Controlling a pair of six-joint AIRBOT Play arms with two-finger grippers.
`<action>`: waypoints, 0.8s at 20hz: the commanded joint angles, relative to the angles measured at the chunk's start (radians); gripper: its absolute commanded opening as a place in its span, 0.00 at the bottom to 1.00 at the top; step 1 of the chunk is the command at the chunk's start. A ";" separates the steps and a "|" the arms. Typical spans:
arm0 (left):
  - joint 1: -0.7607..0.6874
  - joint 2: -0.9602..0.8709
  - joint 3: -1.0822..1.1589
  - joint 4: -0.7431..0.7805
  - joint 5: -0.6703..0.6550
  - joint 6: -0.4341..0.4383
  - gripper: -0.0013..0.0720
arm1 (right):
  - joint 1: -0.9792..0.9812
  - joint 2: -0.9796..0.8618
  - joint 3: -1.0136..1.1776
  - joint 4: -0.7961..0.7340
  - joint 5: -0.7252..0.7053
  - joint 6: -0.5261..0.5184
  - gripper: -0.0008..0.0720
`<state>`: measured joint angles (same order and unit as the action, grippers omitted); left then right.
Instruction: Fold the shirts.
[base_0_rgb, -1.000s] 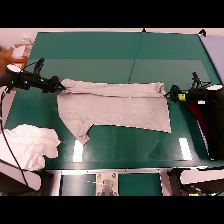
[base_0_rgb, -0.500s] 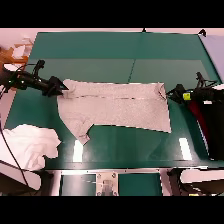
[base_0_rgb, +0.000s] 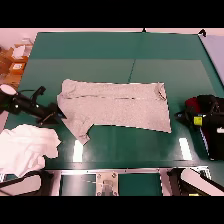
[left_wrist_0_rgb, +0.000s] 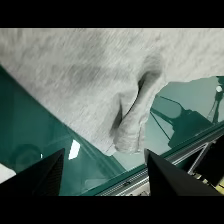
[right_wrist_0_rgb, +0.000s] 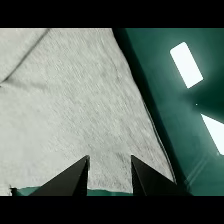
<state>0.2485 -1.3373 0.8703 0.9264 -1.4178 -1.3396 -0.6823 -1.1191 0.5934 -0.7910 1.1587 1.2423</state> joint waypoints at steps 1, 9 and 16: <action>-0.001 0.148 -0.231 0.017 0.116 -0.064 0.79 | -0.028 0.142 -0.231 -0.002 -0.082 0.011 0.50; -0.267 0.156 -0.394 -0.159 0.593 -0.075 0.75 | 0.118 0.129 -0.380 0.139 -0.310 0.011 0.54; -0.286 0.148 -0.346 -0.136 0.571 -0.070 0.05 | 0.194 0.114 -0.374 0.211 -0.373 -0.005 0.23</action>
<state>-0.0250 -1.1892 0.4976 0.7696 -0.8295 -1.4208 -0.5064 -1.0031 0.2195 -0.6025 0.8124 1.2530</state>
